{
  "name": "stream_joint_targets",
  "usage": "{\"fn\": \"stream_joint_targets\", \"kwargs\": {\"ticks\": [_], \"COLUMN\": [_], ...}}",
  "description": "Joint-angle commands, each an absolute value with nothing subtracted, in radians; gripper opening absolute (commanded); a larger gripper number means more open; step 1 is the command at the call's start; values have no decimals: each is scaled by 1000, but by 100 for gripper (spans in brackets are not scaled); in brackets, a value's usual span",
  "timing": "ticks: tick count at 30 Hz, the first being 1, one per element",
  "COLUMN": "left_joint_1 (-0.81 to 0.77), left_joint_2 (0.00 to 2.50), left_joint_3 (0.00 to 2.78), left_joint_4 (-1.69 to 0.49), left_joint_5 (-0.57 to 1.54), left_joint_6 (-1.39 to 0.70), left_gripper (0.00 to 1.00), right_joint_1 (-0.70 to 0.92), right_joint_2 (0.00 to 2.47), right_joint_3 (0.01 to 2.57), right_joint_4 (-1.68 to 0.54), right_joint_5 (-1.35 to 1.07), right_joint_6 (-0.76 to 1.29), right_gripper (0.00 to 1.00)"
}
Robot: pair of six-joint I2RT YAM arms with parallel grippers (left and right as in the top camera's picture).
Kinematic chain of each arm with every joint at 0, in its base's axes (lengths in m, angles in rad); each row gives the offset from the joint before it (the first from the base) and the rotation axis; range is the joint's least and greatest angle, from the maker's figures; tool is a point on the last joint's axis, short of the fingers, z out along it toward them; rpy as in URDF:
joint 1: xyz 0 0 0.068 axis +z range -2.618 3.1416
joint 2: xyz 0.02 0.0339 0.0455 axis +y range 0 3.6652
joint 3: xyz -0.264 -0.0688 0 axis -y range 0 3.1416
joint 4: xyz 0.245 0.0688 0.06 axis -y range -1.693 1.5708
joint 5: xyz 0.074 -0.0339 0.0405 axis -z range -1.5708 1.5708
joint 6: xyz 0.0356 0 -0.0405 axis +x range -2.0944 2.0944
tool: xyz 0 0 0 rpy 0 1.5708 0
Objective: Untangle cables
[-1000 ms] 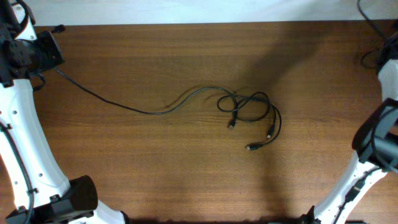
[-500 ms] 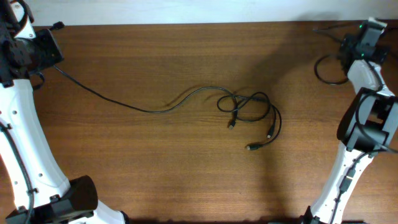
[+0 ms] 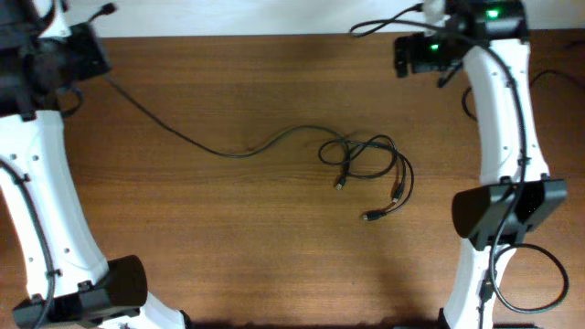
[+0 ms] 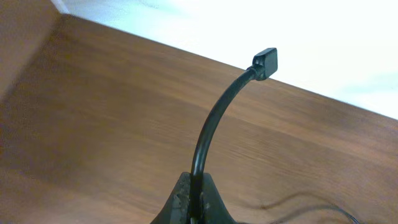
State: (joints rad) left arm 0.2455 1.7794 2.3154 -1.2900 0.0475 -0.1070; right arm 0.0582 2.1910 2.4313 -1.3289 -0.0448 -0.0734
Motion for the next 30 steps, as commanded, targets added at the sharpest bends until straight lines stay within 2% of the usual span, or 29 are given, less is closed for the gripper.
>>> {"fn": "stream_joint_targets", "kwargs": {"ticks": [1,3,5,6,7,8,9,10,11,13,16,23,27,29,30], "left_joint_1": [55,-42,-17,-5,4,8,12,16,16,16,19,19,19,19,19], "left_joint_2": [1886,1963,1969,1969,1969,1969,1969,1969,1969,1969,1969,1969,1969,1969,1969], "left_joint_3": [2324,2324,2325,2325,2325,2325,2325,2325,2325,2325,2325,2325,2325,2325,2325], "left_joint_4": [-1230,-1203,-1185,-1173,-1158,-1138,-1122,-1111,-1106,-1081,-1061,-1062,-1063,-1062,-1063], "left_joint_5": [153,115,109,109,109,108,108,108,108,108,47,-102,-183,-183,-183], "left_joint_6": [-119,-119,-119,-119,-119,-119,-118,-118,-119,-118,-115,-81,-74,-74,-75], "left_gripper": [0,0,0,0,0,0,0,0,0,0,0,0,0,0,0], "right_joint_1": [112,112,104,112,125,134,137,136,137,140,137,137,137,137,137], "right_joint_2": [2237,2238,2240,2240,2240,2240,2240,2240,2240,2240,2241,2251,2252,2252,2252], "right_joint_3": [2427,2423,2333,2265,2214,2163,2134,2101,2091,2084,2081,1906,1823,1817,1809], "right_joint_4": [-1331,-1359,-1347,-1395,-1489,-1560,-1558,-1566,-1596,-1637,-1603,-1169,-1088,-1087,-1079], "right_joint_5": [20,16,-109,-262,-372,-377,-304,-197,-284,-437,-445,-382,-374,-466,-491], "right_joint_6": [-214,-327,-210,-311,-562,-773,-805,-793,-849,-1113,-1249,-1287,-1286,-1275,-1275], "right_gripper": [99,99,99,99,99,95,99,99,99,99,99,99,99,99,4]}}
